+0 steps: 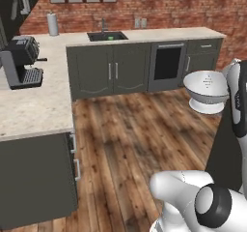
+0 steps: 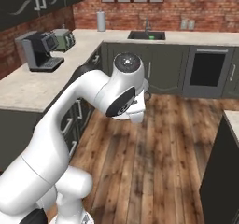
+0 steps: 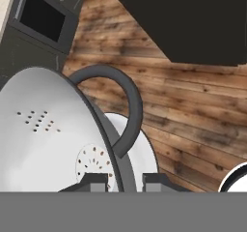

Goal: Pick the cup and colander and place them in the sink. Then turn on the water.

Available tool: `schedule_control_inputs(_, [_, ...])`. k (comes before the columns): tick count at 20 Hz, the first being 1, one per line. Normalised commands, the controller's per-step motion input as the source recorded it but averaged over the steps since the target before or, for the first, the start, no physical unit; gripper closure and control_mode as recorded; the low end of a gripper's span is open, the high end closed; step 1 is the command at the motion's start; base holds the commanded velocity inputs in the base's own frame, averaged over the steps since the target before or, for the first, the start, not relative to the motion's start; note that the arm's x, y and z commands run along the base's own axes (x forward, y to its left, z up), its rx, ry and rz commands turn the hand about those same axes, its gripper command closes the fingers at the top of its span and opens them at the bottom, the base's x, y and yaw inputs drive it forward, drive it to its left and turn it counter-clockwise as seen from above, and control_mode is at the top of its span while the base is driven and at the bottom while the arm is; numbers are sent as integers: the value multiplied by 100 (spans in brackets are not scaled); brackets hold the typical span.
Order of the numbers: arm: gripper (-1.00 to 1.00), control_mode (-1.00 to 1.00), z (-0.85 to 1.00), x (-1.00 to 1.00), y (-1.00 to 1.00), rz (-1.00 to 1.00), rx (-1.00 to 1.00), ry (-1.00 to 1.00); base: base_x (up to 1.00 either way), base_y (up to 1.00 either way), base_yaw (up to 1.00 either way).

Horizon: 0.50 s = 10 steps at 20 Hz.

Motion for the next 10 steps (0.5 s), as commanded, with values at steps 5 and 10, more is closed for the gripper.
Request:
schedule_control_inputs(5, [100, 100, 0, 0, 0, 0, 0, 0, 65, 12, 0])
schedule_control_inputs(10, [100, 100, 0, 0, 0, 0, 0, 0, 70, 5, 0])
